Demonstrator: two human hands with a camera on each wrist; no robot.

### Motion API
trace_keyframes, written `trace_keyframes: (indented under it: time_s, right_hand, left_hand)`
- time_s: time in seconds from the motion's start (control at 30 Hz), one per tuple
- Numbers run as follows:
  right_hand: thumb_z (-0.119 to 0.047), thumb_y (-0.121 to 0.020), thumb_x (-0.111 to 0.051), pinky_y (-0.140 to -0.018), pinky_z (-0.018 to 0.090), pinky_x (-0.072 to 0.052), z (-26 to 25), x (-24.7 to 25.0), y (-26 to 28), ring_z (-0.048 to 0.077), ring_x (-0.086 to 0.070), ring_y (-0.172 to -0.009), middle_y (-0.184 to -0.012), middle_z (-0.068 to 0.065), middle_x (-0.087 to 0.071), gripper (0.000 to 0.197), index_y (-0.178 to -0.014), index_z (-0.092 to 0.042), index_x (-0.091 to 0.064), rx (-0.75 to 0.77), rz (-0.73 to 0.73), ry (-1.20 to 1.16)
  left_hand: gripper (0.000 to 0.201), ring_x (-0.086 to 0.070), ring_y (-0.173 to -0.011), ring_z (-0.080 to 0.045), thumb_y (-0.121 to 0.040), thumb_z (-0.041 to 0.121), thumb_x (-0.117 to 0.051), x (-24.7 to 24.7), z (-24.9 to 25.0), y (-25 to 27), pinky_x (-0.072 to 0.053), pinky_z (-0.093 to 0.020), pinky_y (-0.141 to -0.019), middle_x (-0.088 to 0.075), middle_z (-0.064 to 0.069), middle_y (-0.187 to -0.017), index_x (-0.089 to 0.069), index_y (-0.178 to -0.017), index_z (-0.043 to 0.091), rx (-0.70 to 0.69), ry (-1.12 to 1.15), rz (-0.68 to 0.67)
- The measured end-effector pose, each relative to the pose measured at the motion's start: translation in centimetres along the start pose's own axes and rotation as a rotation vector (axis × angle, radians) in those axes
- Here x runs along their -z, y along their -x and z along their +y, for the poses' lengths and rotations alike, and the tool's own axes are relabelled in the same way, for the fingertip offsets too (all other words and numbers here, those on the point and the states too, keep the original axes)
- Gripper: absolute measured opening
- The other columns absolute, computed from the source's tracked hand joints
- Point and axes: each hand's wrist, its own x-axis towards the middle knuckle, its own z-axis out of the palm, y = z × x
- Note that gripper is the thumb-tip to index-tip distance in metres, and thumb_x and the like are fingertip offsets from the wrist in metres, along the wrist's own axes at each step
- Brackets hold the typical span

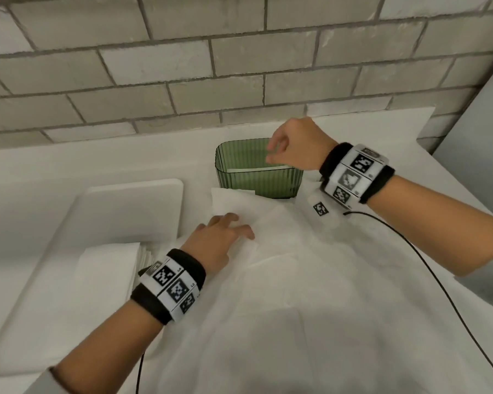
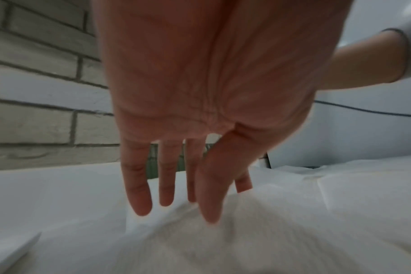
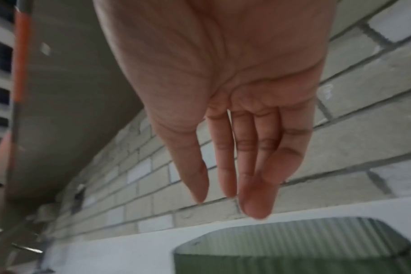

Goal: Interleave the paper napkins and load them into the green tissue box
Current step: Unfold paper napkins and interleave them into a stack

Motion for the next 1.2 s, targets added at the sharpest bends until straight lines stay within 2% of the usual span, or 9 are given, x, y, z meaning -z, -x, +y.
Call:
trace_keyframes:
  time_s: [0.17, 0.27, 0.37, 0.43, 0.5, 0.7, 0.83, 1.03, 1.2]
  right_hand:
    - [-0.022, -0.075, -0.080, -0.072, 0.024, -0.052, -0.1, -0.8, 5.7, 0.010, -0.065, -0.072, -0.087, -0.002, -0.075, 0.029, -0.103, -0.019, -0.074, 0.021, -0.558, 0.093]
    - [-0.020, -0.071, -0.083, -0.079, 0.025, -0.050, 1.6, -1.9, 8.3, 0.011, -0.062, -0.086, -0.102, -0.005, -0.071, 0.045, -0.114, -0.022, -0.069, 0.030, -0.724, 0.169]
    - [-0.021, -0.071, -0.083, -0.087, 0.024, -0.044, 3.5, -2.9, 10.1, 0.012, -0.051, -0.102, -0.118, -0.006, -0.058, 0.064, -0.129, -0.028, -0.058, 0.014, -0.669, 0.218]
    - [-0.021, -0.068, -0.084, -0.091, 0.028, -0.047, 4.7, -3.3, 10.8, 0.012, -0.051, -0.103, -0.117, -0.006, -0.056, 0.074, -0.133, -0.033, -0.051, -0.025, -0.646, 0.165]
    - [-0.020, -0.066, -0.085, -0.089, 0.031, -0.049, 5.5, -3.6, 11.3, 0.012, -0.052, -0.098, -0.108, -0.006, -0.058, 0.077, -0.133, -0.034, -0.049, -0.048, -0.606, 0.104]
    - [-0.013, -0.068, -0.083, -0.079, 0.028, -0.050, 5.5, -4.0, 12.6, 0.010, -0.059, -0.081, -0.081, -0.006, -0.068, 0.053, -0.112, -0.031, -0.062, -0.054, -0.487, -0.037]
    - [-0.013, -0.071, -0.081, -0.067, 0.018, -0.048, 5.2, -2.8, 12.9, 0.006, -0.065, -0.070, -0.072, -0.007, -0.071, 0.026, -0.093, -0.024, -0.073, 0.003, -0.435, -0.043]
    - [-0.029, -0.068, -0.084, -0.081, 0.018, -0.041, 6.1, -3.9, 12.3, 0.008, -0.051, -0.098, -0.118, -0.009, -0.058, 0.067, -0.129, -0.025, -0.056, -0.050, -0.510, 0.084]
    - [-0.035, -0.062, -0.086, -0.080, 0.030, -0.035, 5.9, -5.3, 12.3, 0.013, -0.052, -0.088, -0.094, -0.008, -0.054, 0.064, -0.118, -0.027, -0.057, -0.062, -0.499, 0.182]
  left_hand:
    - [0.027, -0.051, -0.113, -0.024, -0.088, 0.002, -0.061, 0.9, 0.0, -0.3, -0.045, -0.034, -0.090, -0.047, -0.003, -0.125, -0.059, -0.109, 0.019, 0.046, 0.006, 0.100]
    - [0.009, -0.058, -0.103, -0.022, -0.089, 0.012, -0.067, 2.2, -0.1, 1.1, -0.045, -0.035, -0.090, -0.060, 0.001, -0.108, -0.062, -0.091, 0.019, 0.054, 0.063, 0.241]
    - [0.011, -0.064, -0.093, -0.011, -0.084, 0.018, -0.076, 3.7, -0.3, 3.0, -0.046, -0.031, -0.091, -0.070, 0.011, -0.093, -0.067, -0.081, 0.025, 0.010, 0.206, 0.379]
    - [0.017, -0.062, -0.085, 0.003, -0.082, 0.018, -0.079, 4.3, -0.1, 4.2, -0.043, -0.011, -0.081, -0.071, 0.013, -0.084, -0.066, -0.076, 0.028, -0.022, 0.333, 0.445]
    - [0.017, -0.064, -0.084, 0.004, -0.083, 0.020, -0.079, 4.5, 0.3, 5.1, -0.041, -0.006, -0.074, -0.070, 0.013, -0.082, -0.066, -0.079, 0.030, -0.039, 0.435, 0.538]
    - [0.030, -0.064, -0.071, -0.007, -0.091, 0.012, -0.069, 3.8, 2.0, 5.8, -0.052, -0.017, -0.073, -0.064, 0.013, -0.071, -0.054, -0.113, 0.025, -0.134, 0.726, 0.894]
    - [0.024, -0.058, -0.069, -0.036, -0.096, 0.008, -0.062, 2.7, 2.4, 5.5, -0.048, -0.049, -0.050, -0.062, 0.009, -0.090, -0.055, -0.109, 0.026, -0.158, 0.918, 0.987]
    - [0.011, -0.042, -0.040, 0.000, -0.092, 0.007, -0.066, 1.3, 2.8, 5.2, -0.032, -0.010, -0.044, -0.074, 0.004, -0.101, -0.074, -0.094, 0.015, -0.118, 1.071, 0.930]
    - [0.031, -0.075, -0.084, -0.010, -0.077, 0.005, -0.081, 0.4, 3.4, 5.2, -0.061, -0.027, -0.067, -0.071, 0.000, -0.115, -0.071, -0.106, 0.013, -0.070, 1.185, 0.898]
